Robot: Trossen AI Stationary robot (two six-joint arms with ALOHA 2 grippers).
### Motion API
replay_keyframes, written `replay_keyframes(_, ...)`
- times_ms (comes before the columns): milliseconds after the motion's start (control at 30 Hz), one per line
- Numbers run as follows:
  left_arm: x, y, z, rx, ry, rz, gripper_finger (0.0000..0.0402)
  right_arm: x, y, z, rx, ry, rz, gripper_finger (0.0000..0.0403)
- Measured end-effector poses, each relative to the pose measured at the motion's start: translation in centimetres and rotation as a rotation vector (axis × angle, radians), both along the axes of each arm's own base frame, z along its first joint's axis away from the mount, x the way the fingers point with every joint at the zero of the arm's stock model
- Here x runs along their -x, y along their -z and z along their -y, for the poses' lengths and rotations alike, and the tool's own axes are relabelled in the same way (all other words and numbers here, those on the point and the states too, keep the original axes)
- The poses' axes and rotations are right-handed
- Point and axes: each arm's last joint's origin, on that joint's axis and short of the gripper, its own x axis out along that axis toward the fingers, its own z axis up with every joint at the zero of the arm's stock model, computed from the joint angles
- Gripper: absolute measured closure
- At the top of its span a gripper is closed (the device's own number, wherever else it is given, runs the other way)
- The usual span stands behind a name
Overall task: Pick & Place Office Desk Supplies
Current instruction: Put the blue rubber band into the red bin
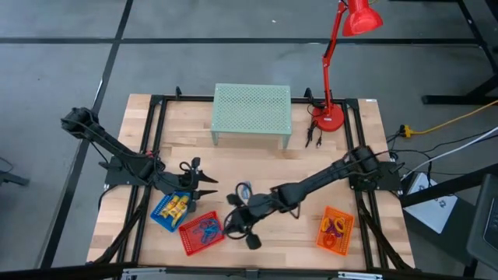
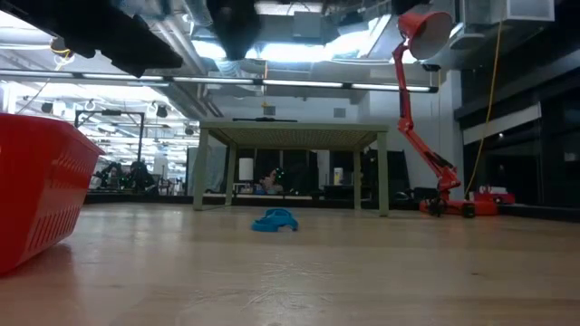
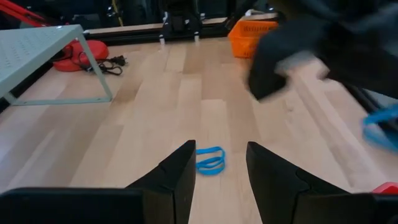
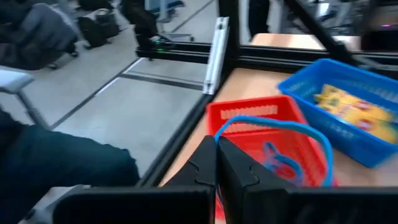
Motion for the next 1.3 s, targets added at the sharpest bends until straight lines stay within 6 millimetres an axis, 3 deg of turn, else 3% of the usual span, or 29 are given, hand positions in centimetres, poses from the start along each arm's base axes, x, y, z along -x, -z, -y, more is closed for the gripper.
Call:
replay_keyframes(167, 0.1, 0.3, -0.2, -0.026, -0.031, -0.021, 0.0263, -2.0, 0.9, -1.1, -0.019, -0.052, -0.002, 0.0402)
replay_keyframes(367, 0.1, 0.3, -0.2, -0.019, -0.037, -0.020, 0.0263, -3.1, 1.8, -1.5, -0.024, -0.060, -0.011, 0.0403)
replay_keyframes(633, 0.1, 0.2, -0.2, -0.016, -0.035, -0.019, 0.0263, -3.5, 1.9, -1.3, -0.035, -0.015, -0.007, 0.0403)
replay_keyframes(933, 0.1, 0.2, -0.1, -0.006, -0.032, -0.018, 0.0263, -4.1, 0.7, -0.2, -0.144, -0.157, 0.073, 0.0402)
replay_keyframes(1133, 0.1, 0.2, -0.1, -0.005, -0.031, -0.018, 0.0263, -4.4, 0.6, 0.4, -0.131, -0.159, 0.098, 0.0380)
replay_keyframes(1300, 0.1, 0.2, -0.1, -0.005, -0.031, -0.018, 0.0263, -4.5, 0.2, 0.6, -0.140, -0.156, 0.136, 0.0392)
